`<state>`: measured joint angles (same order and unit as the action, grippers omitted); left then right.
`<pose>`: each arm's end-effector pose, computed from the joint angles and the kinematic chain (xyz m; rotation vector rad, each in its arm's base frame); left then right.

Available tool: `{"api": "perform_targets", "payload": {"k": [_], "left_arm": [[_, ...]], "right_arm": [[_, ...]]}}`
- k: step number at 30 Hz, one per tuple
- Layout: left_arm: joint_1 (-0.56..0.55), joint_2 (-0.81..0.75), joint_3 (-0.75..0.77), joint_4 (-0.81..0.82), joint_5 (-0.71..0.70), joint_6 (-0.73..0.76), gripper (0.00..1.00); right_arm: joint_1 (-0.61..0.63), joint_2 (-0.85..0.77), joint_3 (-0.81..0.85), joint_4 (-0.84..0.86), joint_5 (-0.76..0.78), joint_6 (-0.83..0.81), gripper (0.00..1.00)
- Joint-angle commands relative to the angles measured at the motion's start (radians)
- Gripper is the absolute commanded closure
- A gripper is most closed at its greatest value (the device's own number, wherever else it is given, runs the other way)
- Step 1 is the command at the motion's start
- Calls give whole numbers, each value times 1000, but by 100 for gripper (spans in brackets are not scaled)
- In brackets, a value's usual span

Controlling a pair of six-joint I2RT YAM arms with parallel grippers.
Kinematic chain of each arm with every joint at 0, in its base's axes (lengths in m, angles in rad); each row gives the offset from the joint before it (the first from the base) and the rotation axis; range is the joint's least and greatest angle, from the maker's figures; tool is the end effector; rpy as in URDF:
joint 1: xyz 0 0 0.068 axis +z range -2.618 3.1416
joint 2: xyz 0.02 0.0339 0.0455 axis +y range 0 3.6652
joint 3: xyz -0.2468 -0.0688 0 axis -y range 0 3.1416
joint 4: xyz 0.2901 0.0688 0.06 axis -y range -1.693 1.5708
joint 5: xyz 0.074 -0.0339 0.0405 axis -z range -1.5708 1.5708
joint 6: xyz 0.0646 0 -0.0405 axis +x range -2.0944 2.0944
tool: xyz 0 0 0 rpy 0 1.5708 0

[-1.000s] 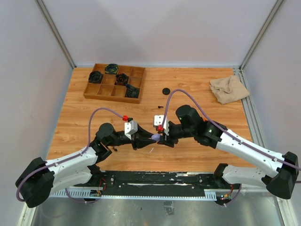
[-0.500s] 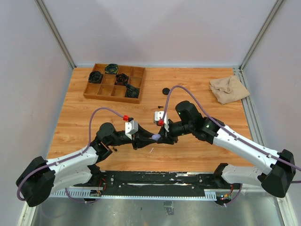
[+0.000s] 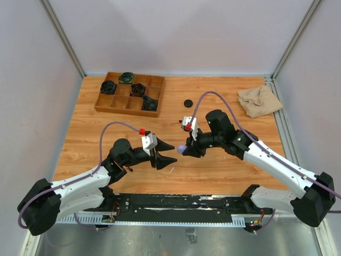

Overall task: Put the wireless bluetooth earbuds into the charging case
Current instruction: Place the charging case at the center of the board.

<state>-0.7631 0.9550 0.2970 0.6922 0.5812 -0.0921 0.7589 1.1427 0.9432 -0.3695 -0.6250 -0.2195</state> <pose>0.1718 -0.2133 0.1894 0.9817 1.3307 -1.1078 0.2064 0.2478 0.2712 -1.3416 1.7135 0.9799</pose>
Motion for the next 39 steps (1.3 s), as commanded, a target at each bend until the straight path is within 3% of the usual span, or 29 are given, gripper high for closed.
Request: {"api": "perform_targets", "payload": {"k": [1,6,11,15,30,39], "left_arm": [[-1,-37,14,-38,-116,-13,35],[-1,-84,46,-185,-340,-32,28],[-1,-145,68,-338,-660,-74,23],[-1,-166,51,-376,-833,-104,19],[0,-222,-28,-398,-1106,-139,4],[1,-251,-36,-412,-1128,-143,4]], "right_arm": [[-42,-28,-48,20,27,109,91],[-139,-28,-113,35,100,257,91],[-293,-35,-241,49,135,430,92],[-403,-74,-345,78,158,499,91],[-822,-98,-573,209,171,646,89],[-1000,-60,-614,341,215,711,84]]}}
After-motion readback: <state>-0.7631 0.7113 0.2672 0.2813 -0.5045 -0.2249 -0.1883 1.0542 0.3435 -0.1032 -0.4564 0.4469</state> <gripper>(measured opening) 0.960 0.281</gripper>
